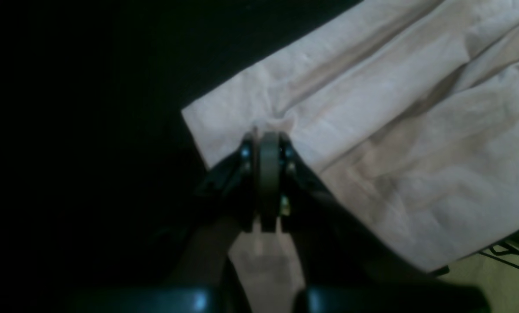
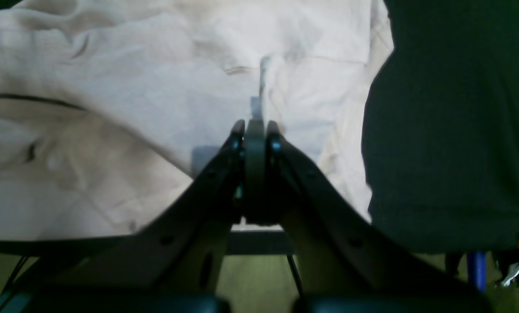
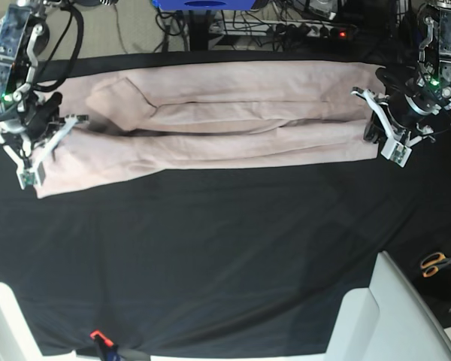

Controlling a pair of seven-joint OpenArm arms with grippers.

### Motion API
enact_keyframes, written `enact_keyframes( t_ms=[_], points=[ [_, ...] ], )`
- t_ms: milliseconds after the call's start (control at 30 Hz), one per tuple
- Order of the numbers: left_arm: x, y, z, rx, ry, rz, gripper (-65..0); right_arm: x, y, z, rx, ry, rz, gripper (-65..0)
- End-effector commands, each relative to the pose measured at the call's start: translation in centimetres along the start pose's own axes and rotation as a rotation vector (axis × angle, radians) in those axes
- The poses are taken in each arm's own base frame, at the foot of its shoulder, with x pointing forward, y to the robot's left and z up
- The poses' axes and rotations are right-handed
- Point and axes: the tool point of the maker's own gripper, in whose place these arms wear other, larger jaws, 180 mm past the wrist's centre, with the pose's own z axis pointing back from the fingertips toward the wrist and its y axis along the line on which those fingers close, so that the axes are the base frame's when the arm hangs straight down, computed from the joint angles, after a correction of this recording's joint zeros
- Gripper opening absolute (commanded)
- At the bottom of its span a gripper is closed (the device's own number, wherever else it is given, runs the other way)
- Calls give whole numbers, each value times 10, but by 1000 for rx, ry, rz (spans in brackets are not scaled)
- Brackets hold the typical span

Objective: Fold the T-shirt properly
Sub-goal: 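Drag the held shirt across the table toward the arms with both grippers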

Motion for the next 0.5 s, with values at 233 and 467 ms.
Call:
enact_keyframes(
  t_ms=[233, 467],
  points=[
    [3, 11, 8, 20, -14, -26, -650, -9, 10, 6, 13, -6, -15, -650],
    [6, 10, 9, 20, -20, -31, -650, -21, 18, 7, 30, 17, -30, -650]
  ],
)
